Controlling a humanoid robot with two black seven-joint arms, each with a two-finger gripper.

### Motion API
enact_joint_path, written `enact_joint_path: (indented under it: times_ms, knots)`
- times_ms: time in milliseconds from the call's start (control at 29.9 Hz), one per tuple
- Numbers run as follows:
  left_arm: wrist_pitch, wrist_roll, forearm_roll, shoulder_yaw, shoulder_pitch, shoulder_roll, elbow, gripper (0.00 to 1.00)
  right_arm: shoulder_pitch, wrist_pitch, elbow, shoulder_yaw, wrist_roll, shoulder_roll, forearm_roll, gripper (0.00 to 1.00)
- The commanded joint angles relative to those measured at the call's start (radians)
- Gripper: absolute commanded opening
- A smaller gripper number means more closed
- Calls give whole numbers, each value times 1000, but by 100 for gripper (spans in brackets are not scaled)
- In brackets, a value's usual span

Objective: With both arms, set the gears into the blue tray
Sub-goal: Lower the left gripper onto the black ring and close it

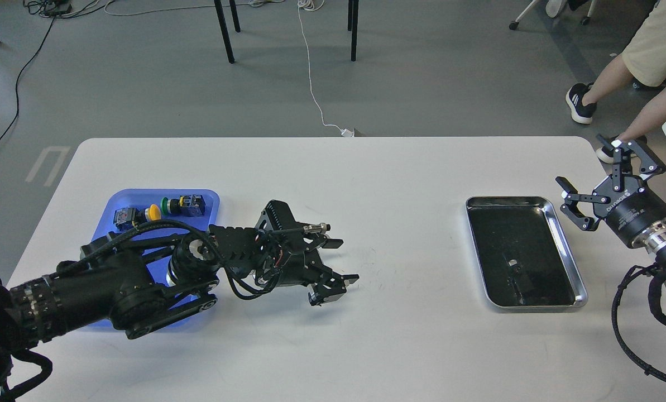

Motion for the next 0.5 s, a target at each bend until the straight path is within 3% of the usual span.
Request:
enact_joint_path:
  times_ms: [0, 468]
  knots:
    - [-1, 1, 0, 0, 11, 3, 19, 51, 0, 0, 0, 6, 0, 3, 0, 99]
    - [-1, 3, 0, -7, 67, 67, 18, 45, 1, 0, 2, 17, 0, 3, 0, 99]
